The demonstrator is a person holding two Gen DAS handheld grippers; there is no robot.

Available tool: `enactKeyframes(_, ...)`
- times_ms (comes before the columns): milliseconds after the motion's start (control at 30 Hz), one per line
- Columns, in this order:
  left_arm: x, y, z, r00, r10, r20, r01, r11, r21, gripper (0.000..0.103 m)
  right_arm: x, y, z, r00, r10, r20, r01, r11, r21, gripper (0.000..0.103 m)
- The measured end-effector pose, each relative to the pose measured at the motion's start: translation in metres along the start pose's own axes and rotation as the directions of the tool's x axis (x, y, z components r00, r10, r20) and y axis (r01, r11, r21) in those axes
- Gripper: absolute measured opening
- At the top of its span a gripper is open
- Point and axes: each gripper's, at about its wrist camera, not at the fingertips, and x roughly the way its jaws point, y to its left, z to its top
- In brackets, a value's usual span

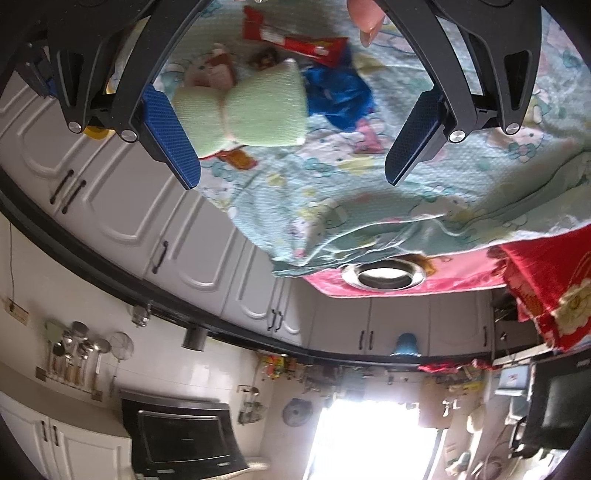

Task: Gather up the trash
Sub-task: 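Move both tools back over the green sponge and wrappers on the bed, then grasp the blue plastic with the left gripper while the right gripper grasps the green mesh sponge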

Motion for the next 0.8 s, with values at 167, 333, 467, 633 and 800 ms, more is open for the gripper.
enactKeyframes(167, 0.005, 0.028, 0.000, 0.999, 0.028, -0.024, -0.029, 0.998, -0.049, 0.092, 0.019, 0.011, 0.004, 1.000, 0.017, -0.021, -0.017, 1.000, -0.001, 0.087)
enactKeyframes(333, 0.012, 0.052, -0.002, 0.998, 0.023, -0.066, -0.029, 0.995, -0.094, 0.092, 0.039, 0.018, 0.007, 0.999, 0.024, -0.049, -0.024, 1.000, 0.000, 0.087)
enactKeyframes(467, 0.019, 0.065, -0.008, 0.994, -0.001, -0.112, -0.013, 0.992, -0.124, 0.092, 0.055, 0.016, 0.008, 0.996, 0.040, -0.078, -0.037, 0.999, 0.035, 0.087)
enactKeyframes(633, 0.025, 0.071, -0.019, 0.984, -0.050, -0.169, 0.027, 0.990, -0.135, 0.091, 0.070, 0.016, 0.009, 0.993, 0.064, -0.104, -0.058, 0.996, 0.064, 0.087)
enactKeyframes(800, 0.032, 0.070, -0.029, 0.972, -0.087, -0.217, 0.057, 0.988, -0.140, 0.081, 0.081, 0.017, 0.009, 0.988, 0.087, -0.127, -0.077, 0.993, 0.084, 0.080)
